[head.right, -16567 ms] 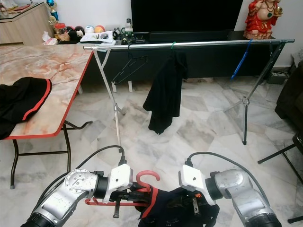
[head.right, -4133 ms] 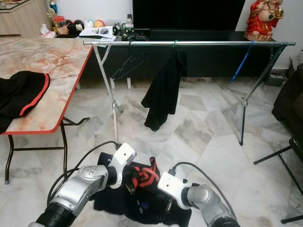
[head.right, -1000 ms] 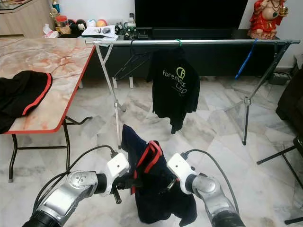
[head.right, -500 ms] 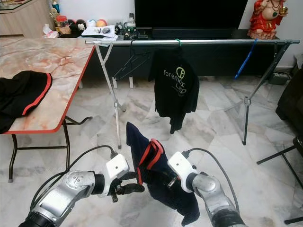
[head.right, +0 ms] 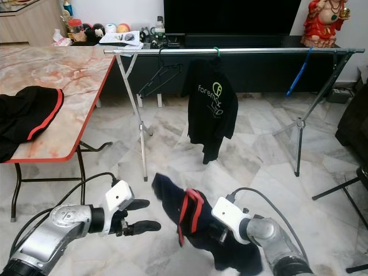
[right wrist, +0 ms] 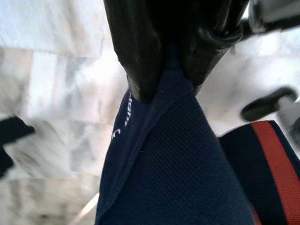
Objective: Hang hanger
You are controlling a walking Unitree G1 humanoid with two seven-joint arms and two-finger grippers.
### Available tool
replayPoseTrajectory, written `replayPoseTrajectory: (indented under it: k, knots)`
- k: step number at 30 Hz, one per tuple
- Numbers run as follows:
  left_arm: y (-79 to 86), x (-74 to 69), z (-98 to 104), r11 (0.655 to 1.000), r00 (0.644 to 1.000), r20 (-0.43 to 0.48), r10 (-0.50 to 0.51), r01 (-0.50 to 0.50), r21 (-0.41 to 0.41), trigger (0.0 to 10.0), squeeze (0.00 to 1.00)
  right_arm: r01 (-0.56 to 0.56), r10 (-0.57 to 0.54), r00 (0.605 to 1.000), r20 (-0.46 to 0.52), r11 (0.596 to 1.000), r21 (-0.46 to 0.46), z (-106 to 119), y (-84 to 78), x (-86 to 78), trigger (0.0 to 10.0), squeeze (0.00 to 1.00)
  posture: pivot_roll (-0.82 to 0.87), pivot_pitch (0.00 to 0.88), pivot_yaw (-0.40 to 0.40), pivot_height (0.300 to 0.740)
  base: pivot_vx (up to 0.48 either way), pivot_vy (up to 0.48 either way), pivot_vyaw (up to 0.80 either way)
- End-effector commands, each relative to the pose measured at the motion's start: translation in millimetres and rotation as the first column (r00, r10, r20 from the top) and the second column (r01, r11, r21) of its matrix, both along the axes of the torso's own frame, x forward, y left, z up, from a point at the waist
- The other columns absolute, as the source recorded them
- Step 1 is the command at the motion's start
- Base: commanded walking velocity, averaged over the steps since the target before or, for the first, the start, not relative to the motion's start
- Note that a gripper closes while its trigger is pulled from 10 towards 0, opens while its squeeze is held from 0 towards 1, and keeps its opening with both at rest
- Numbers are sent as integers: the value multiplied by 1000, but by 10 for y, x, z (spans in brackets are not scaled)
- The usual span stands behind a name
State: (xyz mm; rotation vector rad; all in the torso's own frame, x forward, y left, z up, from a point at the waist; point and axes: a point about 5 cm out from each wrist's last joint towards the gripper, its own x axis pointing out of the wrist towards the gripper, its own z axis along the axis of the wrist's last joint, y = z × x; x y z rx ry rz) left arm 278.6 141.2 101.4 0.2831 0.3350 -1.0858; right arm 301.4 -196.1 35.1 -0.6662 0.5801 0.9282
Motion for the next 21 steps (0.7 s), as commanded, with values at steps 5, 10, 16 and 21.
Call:
replayPoseTrajectory:
  k: [5, 10, 16, 21]
  knots:
    - [109, -99, -220, 971, 996, 3, -90, 87, 223, 10000, 0, -208, 208, 978, -8, 978, 16, 79, 51, -58, 10000, 0, 88, 62, 2, 740, 0, 0, 0]
    - [152, -135, -284, 951, 991, -1, -132, 126, 281, 10000, 0, -327, 327, 944, -37, 945, 16, 105, 68, -113, 10000, 0, 85, 60, -1, 740, 0, 0, 0]
    - [219, -95, -264, 948, 991, 47, -123, 104, 301, 10000, 0, -371, 369, 927, -74, 928, -19, 64, 18, -158, 10000, 0, 98, 67, -17, 740, 0, 0, 0]
    - [191, -49, -268, 965, 994, 53, -91, 75, 251, 10000, 0, -401, 401, 913, -68, 916, 14, 69, 56, -178, 10000, 0, 98, 68, -25, 740, 0, 0, 0]
